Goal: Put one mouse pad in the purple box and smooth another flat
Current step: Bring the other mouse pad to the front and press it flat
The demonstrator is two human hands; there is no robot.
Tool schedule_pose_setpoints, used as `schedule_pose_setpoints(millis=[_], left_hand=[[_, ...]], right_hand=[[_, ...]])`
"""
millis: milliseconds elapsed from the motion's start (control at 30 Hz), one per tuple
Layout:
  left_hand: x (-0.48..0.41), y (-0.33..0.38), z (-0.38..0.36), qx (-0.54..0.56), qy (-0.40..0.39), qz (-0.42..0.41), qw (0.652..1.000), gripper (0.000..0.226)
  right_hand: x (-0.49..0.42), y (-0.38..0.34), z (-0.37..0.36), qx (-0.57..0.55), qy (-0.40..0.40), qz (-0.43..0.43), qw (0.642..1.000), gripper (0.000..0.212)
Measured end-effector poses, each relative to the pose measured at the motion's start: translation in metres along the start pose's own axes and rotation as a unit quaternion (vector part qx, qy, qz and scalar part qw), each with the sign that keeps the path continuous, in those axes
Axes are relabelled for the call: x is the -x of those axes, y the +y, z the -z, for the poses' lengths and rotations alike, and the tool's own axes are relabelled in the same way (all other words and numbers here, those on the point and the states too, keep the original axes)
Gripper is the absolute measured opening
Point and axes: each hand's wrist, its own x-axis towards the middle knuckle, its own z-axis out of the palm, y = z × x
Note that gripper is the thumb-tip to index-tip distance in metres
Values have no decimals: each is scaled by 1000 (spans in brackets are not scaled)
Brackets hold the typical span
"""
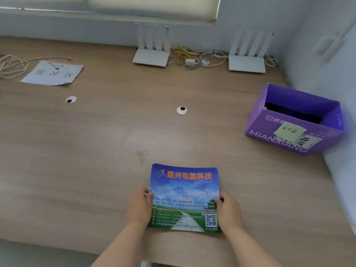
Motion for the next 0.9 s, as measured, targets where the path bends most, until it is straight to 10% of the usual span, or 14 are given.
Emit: schedule_pose_setpoints(millis=[700,900], left_hand=[[-21,-8,1,-70,66,-23,995,13],[-29,17,-23,-252,22,-257,933,55]], right_hand=[[-11,-14,-25,50,82,-33,995,12],[-19,-57,-63,184,-19,156,970,55]])
